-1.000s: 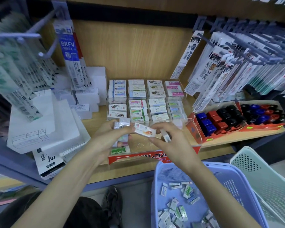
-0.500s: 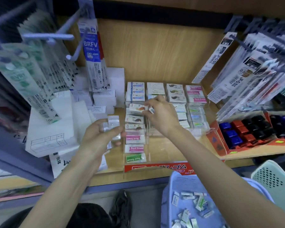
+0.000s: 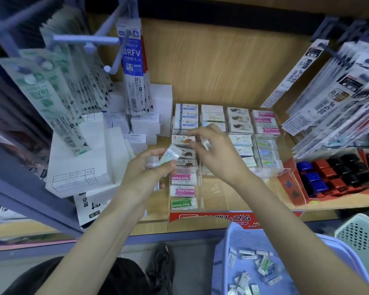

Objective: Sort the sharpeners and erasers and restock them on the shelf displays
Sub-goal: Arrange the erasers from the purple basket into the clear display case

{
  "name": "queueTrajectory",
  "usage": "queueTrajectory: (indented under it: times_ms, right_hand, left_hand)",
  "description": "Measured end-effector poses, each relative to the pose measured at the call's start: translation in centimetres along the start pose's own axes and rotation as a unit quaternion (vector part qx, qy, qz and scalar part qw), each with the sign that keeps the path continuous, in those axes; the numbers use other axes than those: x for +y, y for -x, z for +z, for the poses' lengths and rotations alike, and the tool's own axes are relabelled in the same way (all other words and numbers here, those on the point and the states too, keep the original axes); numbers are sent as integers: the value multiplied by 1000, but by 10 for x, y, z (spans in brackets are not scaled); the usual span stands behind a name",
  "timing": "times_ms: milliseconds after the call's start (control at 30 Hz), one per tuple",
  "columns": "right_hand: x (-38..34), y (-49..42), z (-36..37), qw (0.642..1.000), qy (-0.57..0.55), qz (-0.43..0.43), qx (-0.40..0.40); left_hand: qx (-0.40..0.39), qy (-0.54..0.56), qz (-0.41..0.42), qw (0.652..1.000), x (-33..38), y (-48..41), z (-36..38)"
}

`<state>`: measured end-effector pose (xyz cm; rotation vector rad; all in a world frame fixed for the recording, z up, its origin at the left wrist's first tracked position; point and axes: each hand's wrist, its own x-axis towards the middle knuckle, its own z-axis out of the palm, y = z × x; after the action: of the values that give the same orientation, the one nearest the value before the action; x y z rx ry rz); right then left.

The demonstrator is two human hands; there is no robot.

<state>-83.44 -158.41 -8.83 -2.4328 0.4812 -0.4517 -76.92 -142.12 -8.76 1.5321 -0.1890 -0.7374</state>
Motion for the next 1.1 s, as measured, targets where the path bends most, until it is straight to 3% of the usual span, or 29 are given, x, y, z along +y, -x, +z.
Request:
queueTrajectory:
  times_ms: [67, 133, 200, 300, 533, 667, 800, 900, 1100]
  right_hand:
    - [-8, 17, -11, 990, -115, 3, -82]
    - [-7, 31, -14, 983, -114, -14, -141]
    - [-4, 41, -13, 983, -102, -21, -151]
    - [0, 57, -12, 988, -87, -1, -125]
    - [21, 101, -14, 985, -112, 111, -64]
    - [43, 109, -35, 979, -80, 178, 61]
    - [76, 101, -70, 968, -6, 204, 146]
    - [91, 87, -86, 964, 35, 209, 157]
    - [102, 54, -97, 952, 175, 205, 143]
  left_hand:
    - [-23, -8, -9, 1000, 0, 2, 1]
    - [-49, -11, -13, 999, 0, 4, 3]
    - [-68, -29, -20, 997, 1, 5, 4]
    - [-94, -43, -35, 994, 1, 8, 6]
    - [-38, -87, -21, 995, 3, 8, 14]
    - [-20, -91, 5, 996, 3, 9, 27]
    - [-72, -126, 22, 989, 1, 10, 50]
    - [-103, -153, 37, 982, -3, 10, 64]
    - [-93, -163, 119, 975, 2, 12, 80]
